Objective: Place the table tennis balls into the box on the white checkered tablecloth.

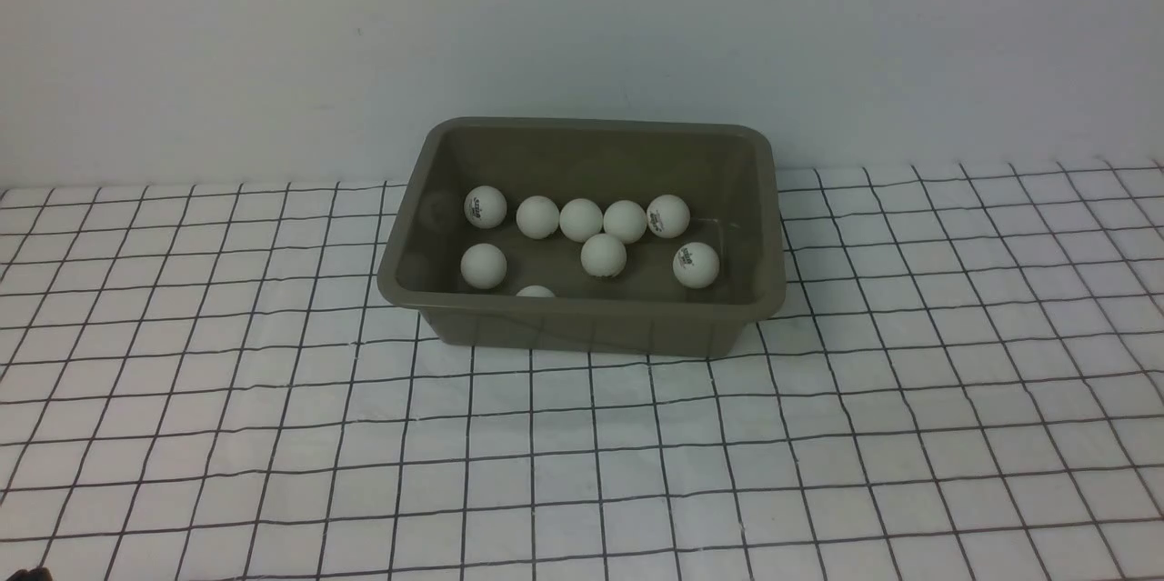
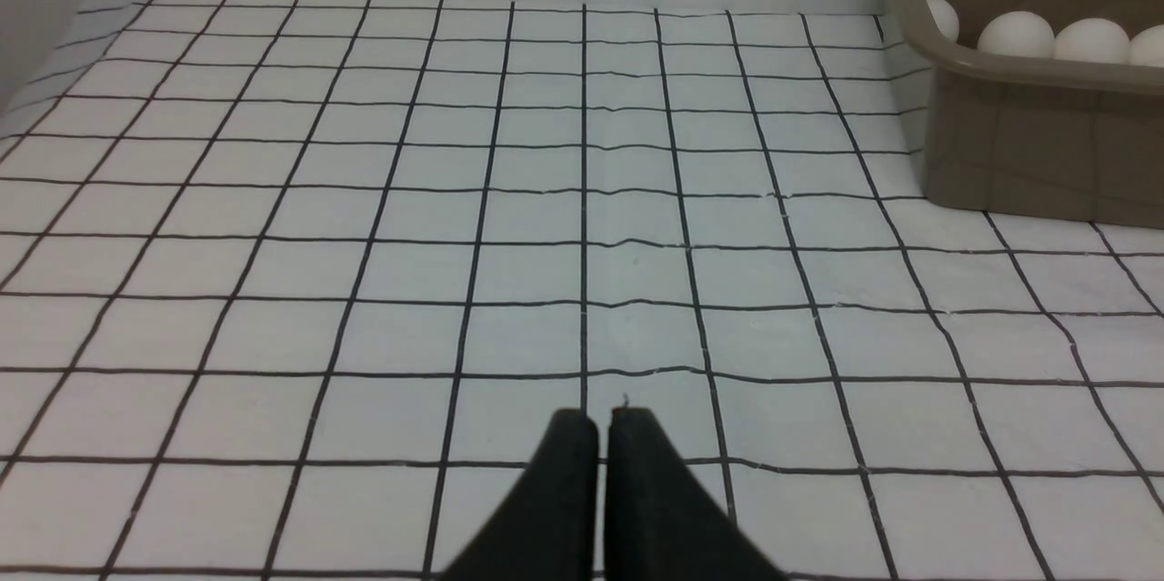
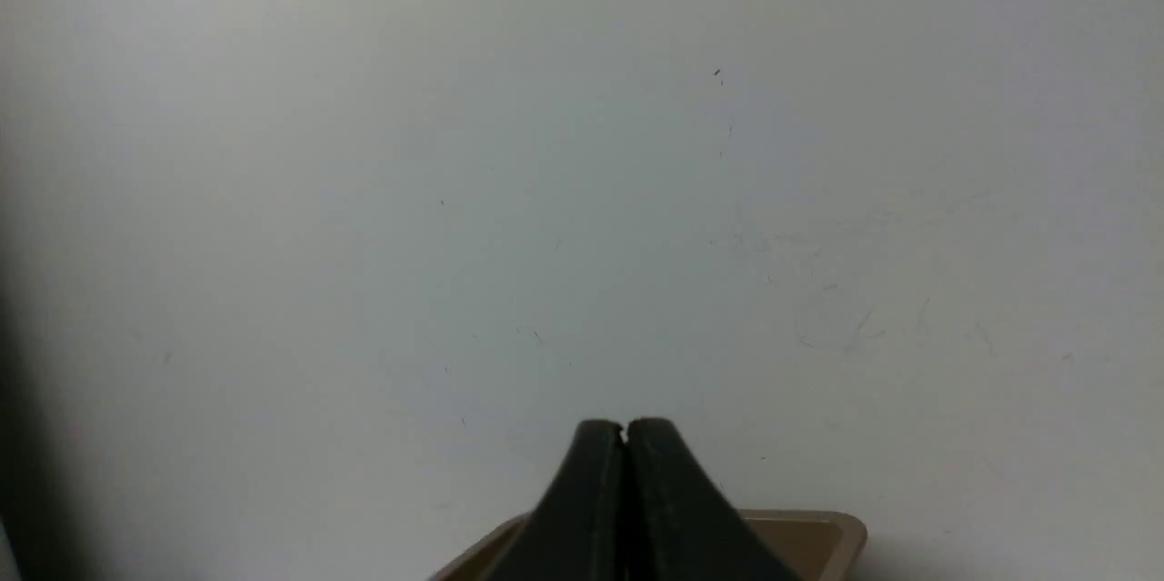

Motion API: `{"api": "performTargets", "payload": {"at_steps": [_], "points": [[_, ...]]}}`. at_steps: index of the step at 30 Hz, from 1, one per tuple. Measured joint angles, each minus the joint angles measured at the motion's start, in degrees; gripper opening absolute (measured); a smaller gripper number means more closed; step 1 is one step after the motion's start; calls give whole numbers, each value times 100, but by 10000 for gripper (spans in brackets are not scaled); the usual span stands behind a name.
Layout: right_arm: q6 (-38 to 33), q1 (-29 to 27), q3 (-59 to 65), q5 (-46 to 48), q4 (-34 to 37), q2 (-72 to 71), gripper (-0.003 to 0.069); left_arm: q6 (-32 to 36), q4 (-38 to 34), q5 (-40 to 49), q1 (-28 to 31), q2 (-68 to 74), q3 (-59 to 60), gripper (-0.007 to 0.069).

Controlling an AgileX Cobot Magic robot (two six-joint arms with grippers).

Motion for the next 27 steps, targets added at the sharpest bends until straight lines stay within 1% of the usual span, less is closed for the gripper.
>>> {"api": "performTargets", "payload": {"at_steps": [5, 6, 8, 9, 12, 13, 15, 22, 27], "points": [[-35, -6, 0, -62, 668, 0, -18, 0, 0, 0, 0, 0, 0, -4], [-170, -6, 0, -13, 889, 0, -18, 0, 0, 0, 0, 0, 0, -4], [-379, -6, 0, 85, 1051, 0, -18, 0, 0, 0, 0, 0, 0, -4], [-788, -6, 0, 369, 1142, 0, -18, 0, 0, 0, 0, 0, 0, -4], [-1331, 17, 0, 998, 981, 0, -18, 0, 0, 0, 0, 0, 0, -4], [-1357, 18, 0, 1040, 964, 0, -18, 0, 0, 0, 0, 0, 0, -4], [-1504, 89, 0, 1518, 692, 0, -18, 0, 0, 0, 0, 0, 0, -4], [-1473, 337, 12, 2778, 171, 0, -18, 0, 0, 0, 0, 0, 0, -4], [-1459, 345, 108, 3151, 135, 0, -18, 0, 0, 0, 0, 0, 0, -4]]}}
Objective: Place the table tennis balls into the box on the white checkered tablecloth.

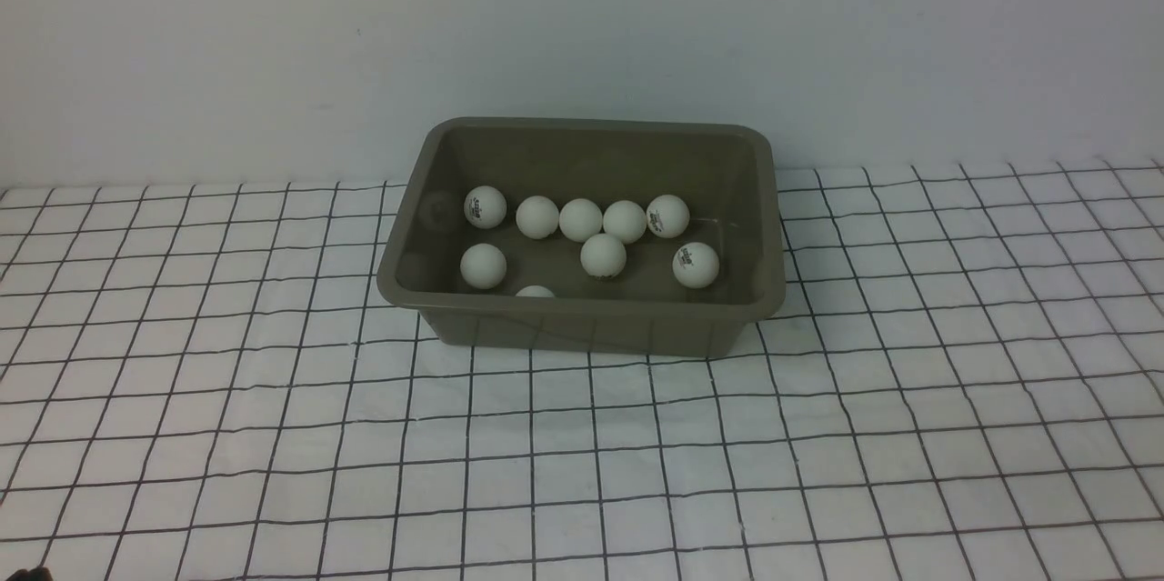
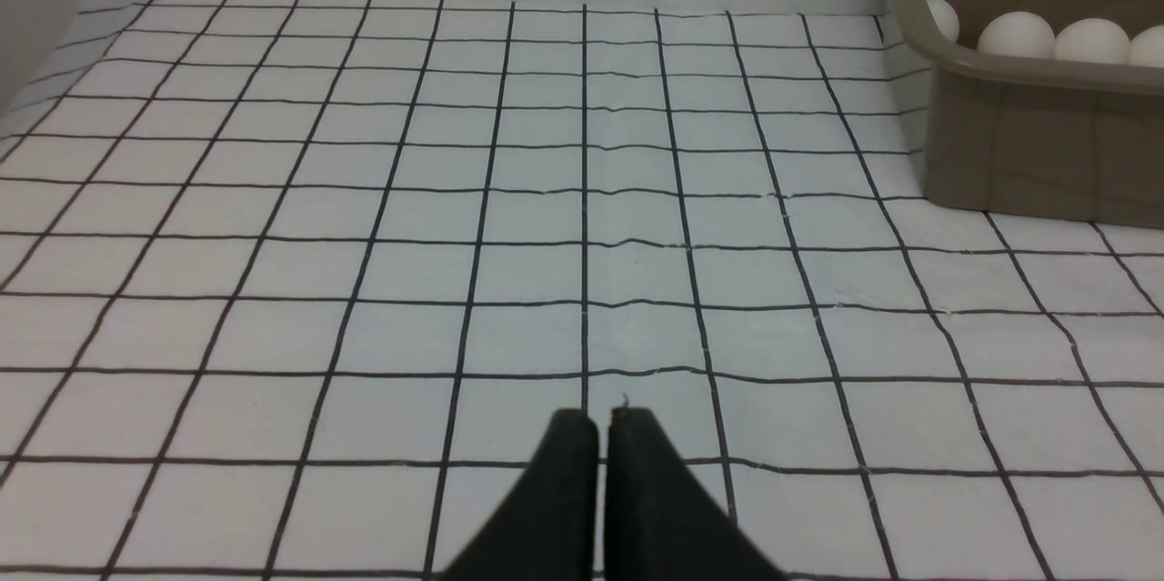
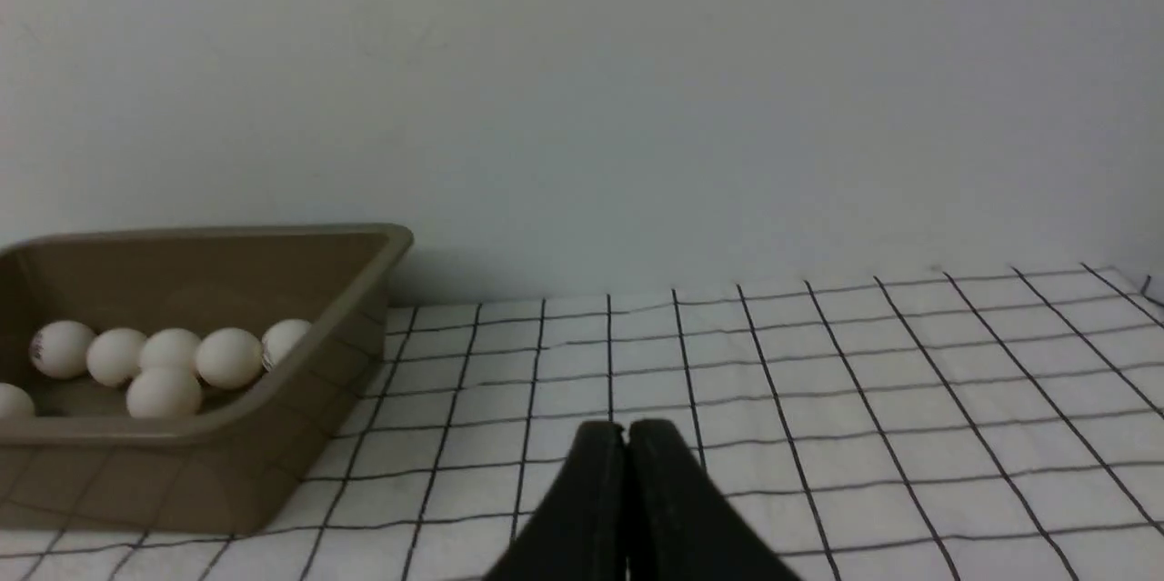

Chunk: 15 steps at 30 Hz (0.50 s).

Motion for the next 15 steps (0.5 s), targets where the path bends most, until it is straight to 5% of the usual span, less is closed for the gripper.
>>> {"api": "performTargets", "payload": {"at_steps": [15], "points": [[45, 0, 426, -707, 234, 5, -18, 0, 0, 0, 0, 0, 0, -4]]}}
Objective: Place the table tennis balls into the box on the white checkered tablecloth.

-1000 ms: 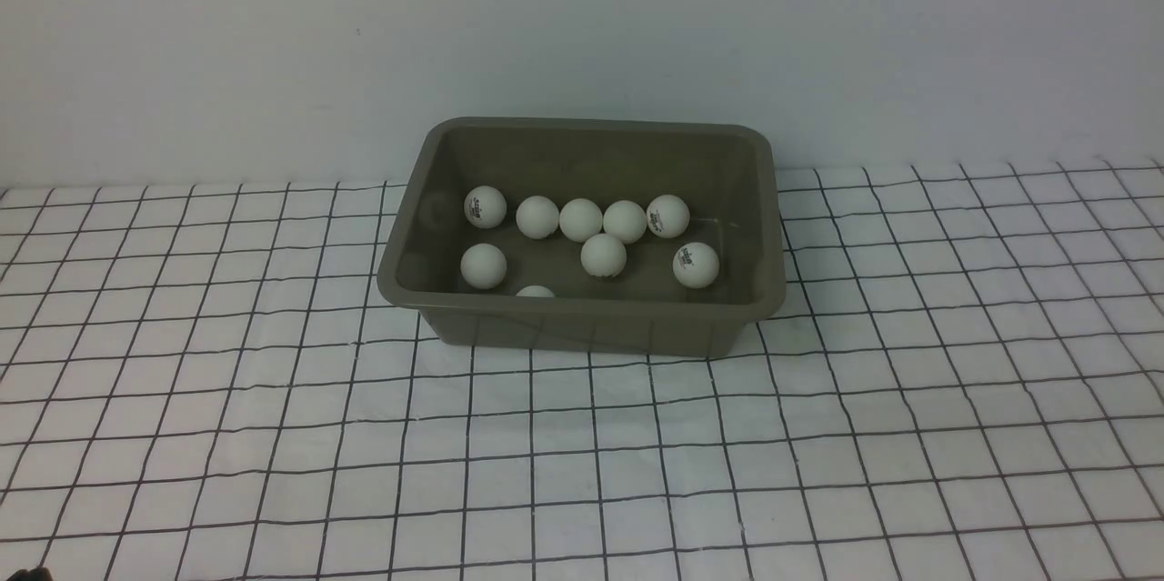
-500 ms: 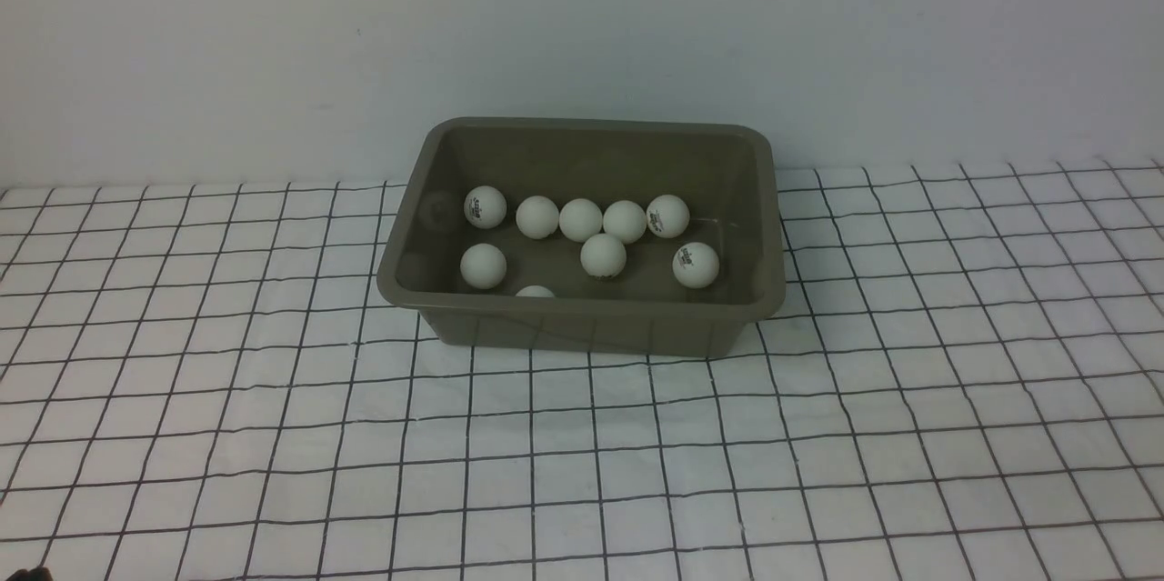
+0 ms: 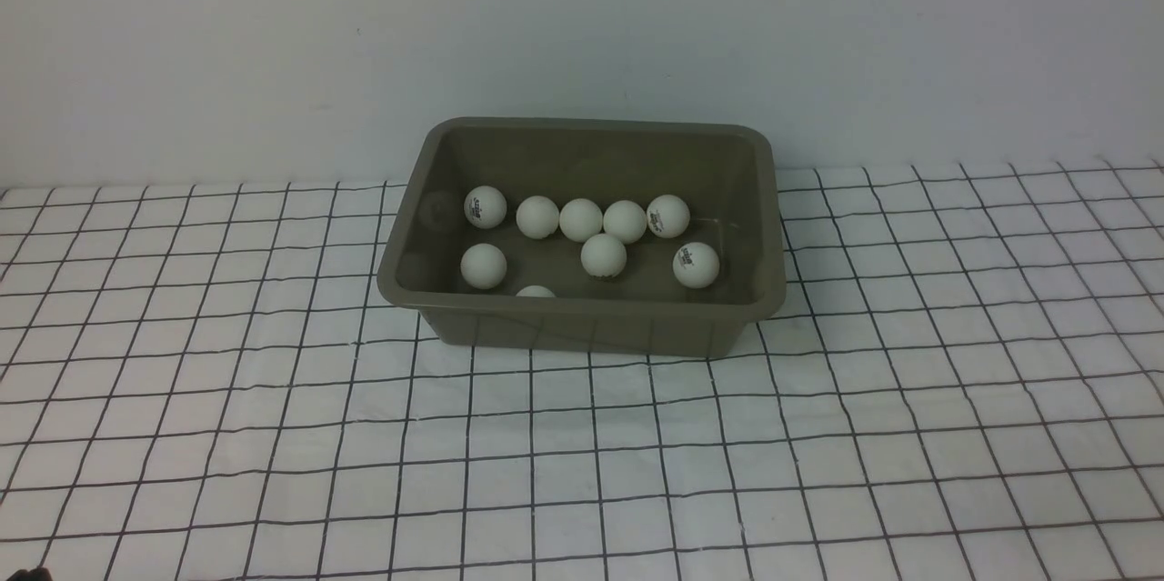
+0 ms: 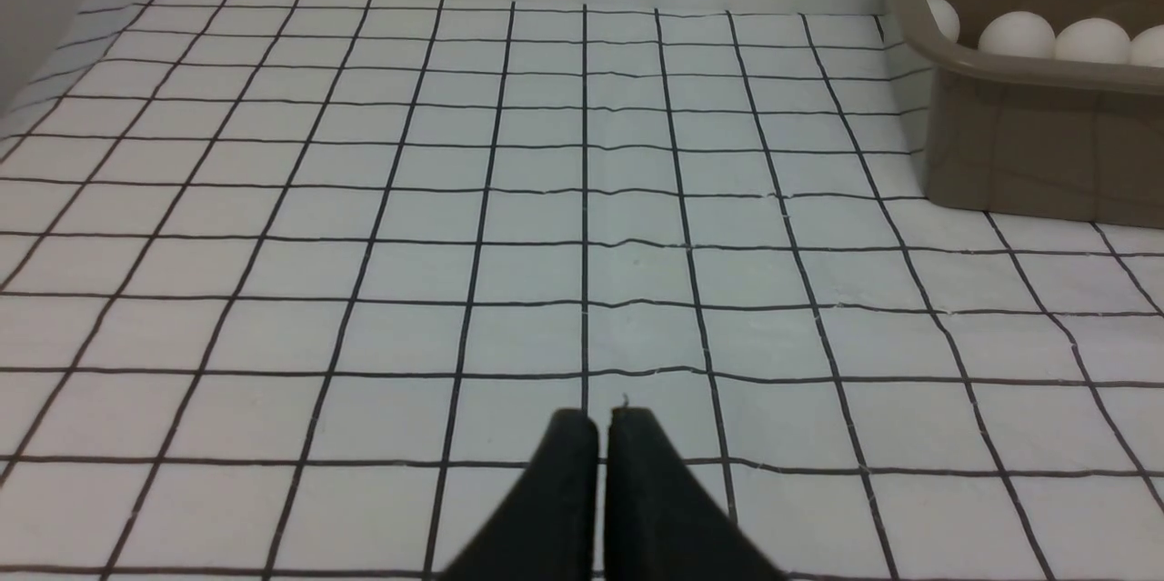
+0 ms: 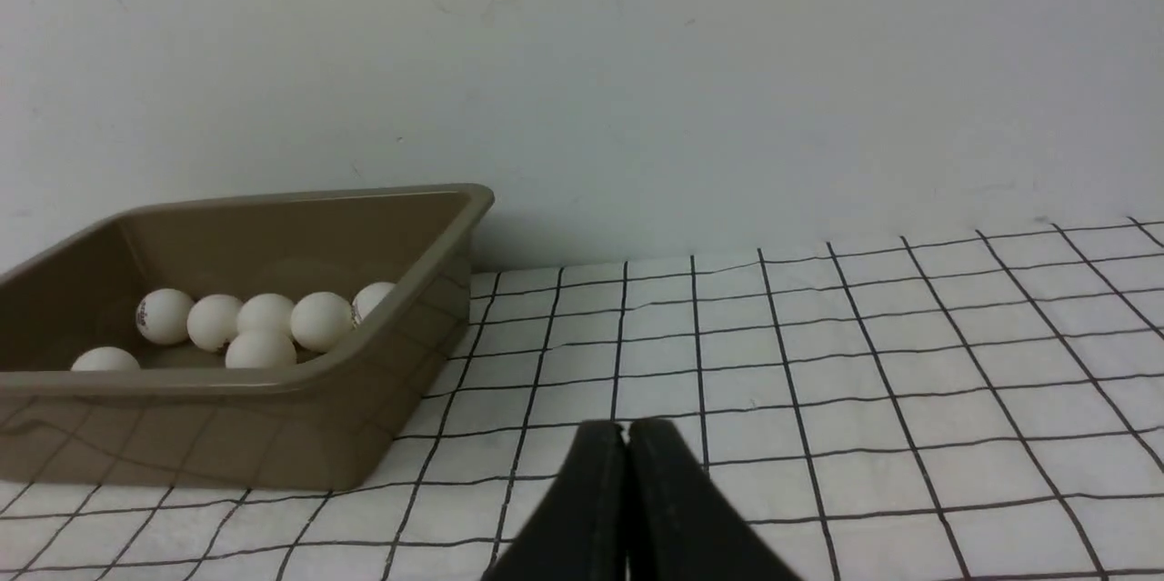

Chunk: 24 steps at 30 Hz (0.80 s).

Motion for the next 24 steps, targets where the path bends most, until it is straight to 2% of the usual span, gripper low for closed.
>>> {"api": "performTargets", "payload": {"at_steps": [2, 3, 6, 7, 8, 9, 12, 14, 17, 24], "points": [[-563, 0, 0, 202, 614, 0, -18, 0, 0, 0, 0, 0, 0, -4], [-625, 0, 0, 231, 681, 0, -18, 0, 0, 0, 0, 0, 0, -4], [-1635, 0, 0, 701, 1666, 0, -18, 0, 0, 0, 0, 0, 0, -4], [-2274, 0, 0, 978, 2228, 0, -18, 0, 0, 0, 0, 0, 0, -4], [-2607, 0, 0, 1110, 2598, 0, -18, 0, 0, 0, 0, 0, 0, -4], [-3384, 0, 0, 1365, 3138, 0, -18, 0, 0, 0, 0, 0, 0, -4], [-4798, 0, 0, 1567, 4297, 0, -18, 0, 0, 0, 0, 0, 0, -4], [-5593, 0, 0, 1599, 4794, 0, -18, 0, 0, 0, 0, 0, 0, -4], [-5949, 0, 0, 1606, 5081, 0, -18, 0, 0, 0, 0, 0, 0, -4], [-5962, 0, 0, 1606, 5174, 0, -18, 0, 0, 0, 0, 0, 0, -4]]}}
